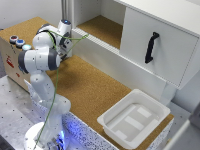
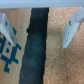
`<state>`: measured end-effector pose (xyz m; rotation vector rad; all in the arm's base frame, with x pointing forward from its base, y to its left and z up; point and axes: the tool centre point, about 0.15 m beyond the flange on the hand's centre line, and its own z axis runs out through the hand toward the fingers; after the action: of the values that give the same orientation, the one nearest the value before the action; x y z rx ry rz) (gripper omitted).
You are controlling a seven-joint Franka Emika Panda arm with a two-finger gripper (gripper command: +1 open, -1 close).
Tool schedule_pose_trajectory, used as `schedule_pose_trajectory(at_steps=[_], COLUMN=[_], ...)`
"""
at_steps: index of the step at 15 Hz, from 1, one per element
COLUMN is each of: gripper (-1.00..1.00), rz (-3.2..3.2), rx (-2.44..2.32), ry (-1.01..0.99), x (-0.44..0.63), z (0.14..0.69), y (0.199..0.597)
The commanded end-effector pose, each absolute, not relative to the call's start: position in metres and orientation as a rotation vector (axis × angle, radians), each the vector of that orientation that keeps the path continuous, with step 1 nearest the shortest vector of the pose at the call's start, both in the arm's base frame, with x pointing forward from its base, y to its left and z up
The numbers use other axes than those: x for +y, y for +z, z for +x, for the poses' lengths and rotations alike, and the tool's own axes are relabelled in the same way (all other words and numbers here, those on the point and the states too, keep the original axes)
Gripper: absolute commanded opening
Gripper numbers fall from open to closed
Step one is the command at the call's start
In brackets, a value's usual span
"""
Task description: Grasp the drawer handle and open it
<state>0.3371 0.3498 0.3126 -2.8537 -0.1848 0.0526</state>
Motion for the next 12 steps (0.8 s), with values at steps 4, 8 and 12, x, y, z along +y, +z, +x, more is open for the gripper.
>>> schedule_pose_trajectory(at_steps=[4, 8, 12], gripper=[1.0, 1.0, -1.0], rz=[-2.743, -2.729, -2.723], rx=[-0.123, -0.116, -0.12], ry=[-0.05, -0.064, -0.075], x=[0.345, 0.3404, 0.3415], z=[0.3352, 0.3357, 0.3374], y=[0.2855, 0.2851, 0.2818])
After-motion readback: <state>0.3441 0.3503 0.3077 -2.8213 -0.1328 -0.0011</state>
